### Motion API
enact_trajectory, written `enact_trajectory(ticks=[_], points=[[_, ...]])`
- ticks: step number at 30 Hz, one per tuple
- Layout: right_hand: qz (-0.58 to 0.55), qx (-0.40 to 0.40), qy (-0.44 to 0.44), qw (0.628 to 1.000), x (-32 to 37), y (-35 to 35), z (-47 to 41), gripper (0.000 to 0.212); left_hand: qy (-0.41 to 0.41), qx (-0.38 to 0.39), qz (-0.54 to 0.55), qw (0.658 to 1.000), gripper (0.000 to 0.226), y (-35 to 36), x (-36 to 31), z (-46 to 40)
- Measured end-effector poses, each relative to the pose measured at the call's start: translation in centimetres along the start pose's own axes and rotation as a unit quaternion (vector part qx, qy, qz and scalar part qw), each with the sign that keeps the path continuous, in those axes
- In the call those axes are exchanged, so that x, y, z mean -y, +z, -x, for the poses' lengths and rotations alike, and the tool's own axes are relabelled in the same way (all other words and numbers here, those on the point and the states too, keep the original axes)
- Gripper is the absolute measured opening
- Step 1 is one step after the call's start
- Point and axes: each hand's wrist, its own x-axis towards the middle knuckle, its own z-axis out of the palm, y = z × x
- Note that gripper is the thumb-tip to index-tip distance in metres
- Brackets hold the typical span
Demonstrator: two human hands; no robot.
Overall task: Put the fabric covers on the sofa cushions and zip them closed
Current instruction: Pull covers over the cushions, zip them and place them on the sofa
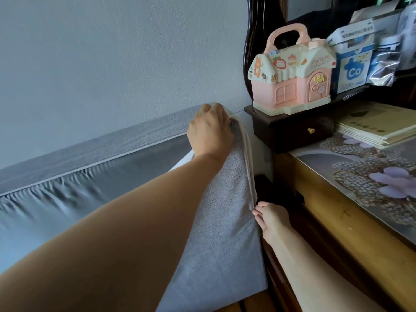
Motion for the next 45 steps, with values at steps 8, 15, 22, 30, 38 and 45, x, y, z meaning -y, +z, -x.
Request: enact_trajectory(ticks=[8,15,22,30,38,45], points=[[0.001,0.006,0.021,1.0,-1.2,-0.1,-0.9,0.037,0.004,-0.007,0.007,1.0,0.011,-0.1,-0.1,0.1],[-0.012,0.022,0.012,1.0,-1.3,-0.1,-1.0,0.039,0.009,-0.014,0.005,1.0,0.01,0.0,0.0,0.2],[-0.103,0.023,0.053,0.993,-2.0,0.2,-2.1,0.026,0.014,-0.024,0.01,1.0,0.009,0.1,0.1,0.2],[-0.151,0.023,0.038,0.987,-2.6,0.4,-2.6,0.016,0.021,-0.031,0.004,0.999,0.011,0.3,0.3,0.2],[-0.133,-0.013,0.0,0.991,-1.4,-0.1,-1.8,0.019,0.021,-0.005,0.003,1.0,0.01,-0.1,0.2,0.0],[-0.148,-0.023,-0.009,0.989,0.3,0.1,-0.2,0.02,0.007,0.029,0.01,0.999,0.014,-0.8,0.1,-0.4]])
